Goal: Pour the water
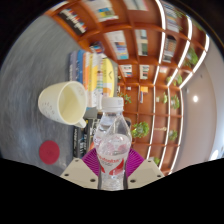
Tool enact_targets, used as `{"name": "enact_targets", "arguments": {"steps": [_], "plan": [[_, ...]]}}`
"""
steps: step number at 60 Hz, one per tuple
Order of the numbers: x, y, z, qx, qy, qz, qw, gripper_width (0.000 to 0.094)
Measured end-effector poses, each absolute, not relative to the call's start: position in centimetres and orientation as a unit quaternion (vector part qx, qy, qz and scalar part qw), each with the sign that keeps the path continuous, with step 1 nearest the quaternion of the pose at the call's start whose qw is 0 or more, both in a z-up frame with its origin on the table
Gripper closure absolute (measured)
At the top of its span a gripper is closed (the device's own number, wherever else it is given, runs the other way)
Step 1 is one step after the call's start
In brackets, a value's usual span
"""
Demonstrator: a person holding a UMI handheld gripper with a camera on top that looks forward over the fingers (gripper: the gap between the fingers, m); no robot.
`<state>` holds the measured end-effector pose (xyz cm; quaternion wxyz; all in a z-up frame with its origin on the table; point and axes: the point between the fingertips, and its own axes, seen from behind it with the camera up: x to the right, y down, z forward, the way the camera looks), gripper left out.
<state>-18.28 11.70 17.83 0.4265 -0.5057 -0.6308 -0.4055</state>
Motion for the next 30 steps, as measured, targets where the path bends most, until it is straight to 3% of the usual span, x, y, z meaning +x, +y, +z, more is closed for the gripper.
{"name": "enact_targets", "arguments": {"steps": [8,18,30], "plan": [[-17.6,10.0,17.6,-0.629,-0.543,-0.260,0.492,0.0597],[-16.8,10.1,18.2,-0.689,-0.432,-0.122,0.569,0.0597],[-15.2,11.1,15.2,-0.758,-0.277,0.031,0.590,0.0596]]}}
